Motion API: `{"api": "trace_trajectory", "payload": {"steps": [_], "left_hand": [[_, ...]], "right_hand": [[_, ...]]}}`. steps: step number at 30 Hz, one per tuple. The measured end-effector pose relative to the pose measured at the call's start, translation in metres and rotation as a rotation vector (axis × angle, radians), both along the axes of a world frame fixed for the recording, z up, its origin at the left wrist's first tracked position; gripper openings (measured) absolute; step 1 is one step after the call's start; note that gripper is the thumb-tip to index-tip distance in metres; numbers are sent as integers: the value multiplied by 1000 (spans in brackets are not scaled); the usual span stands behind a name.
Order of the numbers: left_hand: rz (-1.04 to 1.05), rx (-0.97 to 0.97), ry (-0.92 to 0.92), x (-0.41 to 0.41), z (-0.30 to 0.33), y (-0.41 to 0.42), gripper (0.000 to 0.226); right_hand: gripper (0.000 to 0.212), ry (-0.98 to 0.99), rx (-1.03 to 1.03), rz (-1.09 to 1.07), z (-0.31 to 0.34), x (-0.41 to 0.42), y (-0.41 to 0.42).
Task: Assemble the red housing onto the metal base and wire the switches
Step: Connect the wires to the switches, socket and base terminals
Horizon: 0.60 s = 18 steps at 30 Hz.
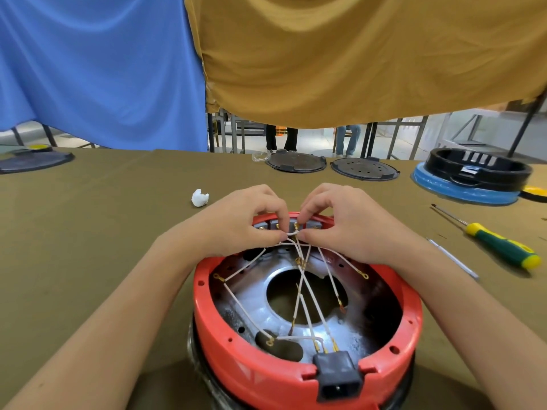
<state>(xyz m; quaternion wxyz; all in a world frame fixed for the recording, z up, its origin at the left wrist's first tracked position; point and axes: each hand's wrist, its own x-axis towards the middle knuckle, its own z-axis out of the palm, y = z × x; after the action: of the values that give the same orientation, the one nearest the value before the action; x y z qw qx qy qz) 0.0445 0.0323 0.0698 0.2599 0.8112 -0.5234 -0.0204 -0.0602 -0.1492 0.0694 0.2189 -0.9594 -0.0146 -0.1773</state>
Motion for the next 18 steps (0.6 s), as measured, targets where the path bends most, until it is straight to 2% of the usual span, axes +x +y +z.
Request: {"api": "trace_trajectory", "payload": {"steps": [8,12,18], "left_hand": [[10,-26,-15,3,-3,1,7],[23,-83,5,3,-5,1,23],[47,-62,-34,4,-5,2,21]], "right_hand": [[5,11,1,7,1,0,0],[5,12,-15,7,1,-1,0],[6,12,1,20,3,-1,-1]]}}
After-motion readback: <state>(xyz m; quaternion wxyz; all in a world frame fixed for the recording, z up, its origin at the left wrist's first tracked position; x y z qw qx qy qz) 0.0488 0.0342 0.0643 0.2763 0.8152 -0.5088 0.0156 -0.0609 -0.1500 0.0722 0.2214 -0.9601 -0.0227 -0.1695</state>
